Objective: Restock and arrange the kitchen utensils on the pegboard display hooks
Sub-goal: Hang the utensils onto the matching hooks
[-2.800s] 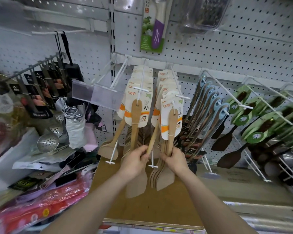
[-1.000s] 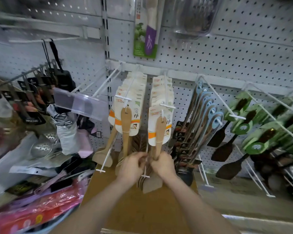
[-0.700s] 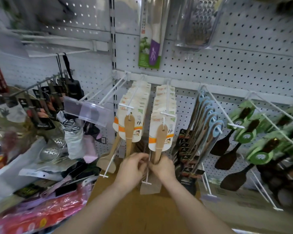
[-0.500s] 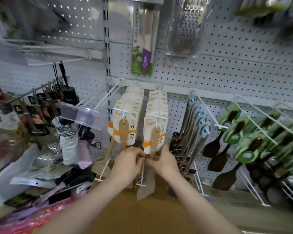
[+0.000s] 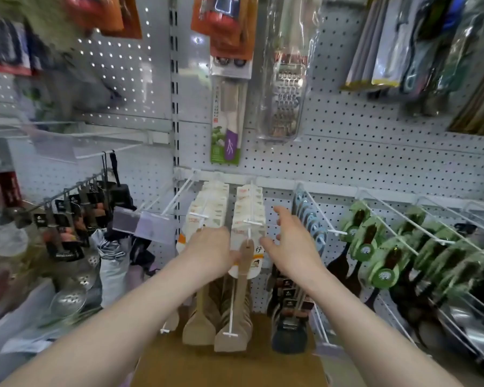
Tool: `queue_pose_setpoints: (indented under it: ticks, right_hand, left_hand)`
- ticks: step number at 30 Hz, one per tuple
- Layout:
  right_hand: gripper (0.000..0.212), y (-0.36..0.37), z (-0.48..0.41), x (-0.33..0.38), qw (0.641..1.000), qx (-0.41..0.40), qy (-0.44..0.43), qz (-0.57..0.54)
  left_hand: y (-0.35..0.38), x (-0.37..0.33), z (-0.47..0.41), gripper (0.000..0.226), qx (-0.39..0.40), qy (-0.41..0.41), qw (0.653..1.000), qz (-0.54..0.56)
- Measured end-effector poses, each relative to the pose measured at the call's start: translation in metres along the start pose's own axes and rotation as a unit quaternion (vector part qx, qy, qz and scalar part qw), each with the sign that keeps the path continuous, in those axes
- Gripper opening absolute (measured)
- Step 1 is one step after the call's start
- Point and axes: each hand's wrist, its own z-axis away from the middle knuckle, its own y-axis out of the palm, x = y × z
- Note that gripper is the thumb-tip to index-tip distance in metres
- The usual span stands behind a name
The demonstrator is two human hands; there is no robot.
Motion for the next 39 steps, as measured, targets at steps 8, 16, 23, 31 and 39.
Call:
queue_pose_setpoints:
  ticks: [8, 16, 23, 31, 39]
  right_hand:
    - [0.042, -0.057, -0.030, 0.010, 0.998, 0.001, -0.033, 0.058]
    - [0.028, -0.088, -0.082, 0.003, 0.992, 0.044, -0.062, 0.097]
    - [0.017, -0.074, -0.143, -0.011, 0.986, 0.101, -0.070, 0.112]
    - [0.024, -0.031, -0.216, -0.012, 0.965, 0.202, -0.055, 0.158]
    - [0.013, 0.003, -0.244, -0.012, 0.953, 0.238, -0.051, 0.182]
  left_hand:
    - [-0.079, -0.023, -0.007, 0.038, 0.010, 0.077, 0.997, -0.009]
    - [-0.108, -0.022, -0.070, 0.027, -0.044, 0.107, 0.993, -0.017]
    - [-0.092, -0.008, -0.145, 0.025, -0.014, 0.125, 0.991, -0.051]
    - [-0.067, -0.009, -0.210, 0.021, 0.057, 0.125, 0.983, -0.123]
    - [-0.042, -0.006, -0.237, 0.017, 0.071, 0.109, 0.979, -0.157]
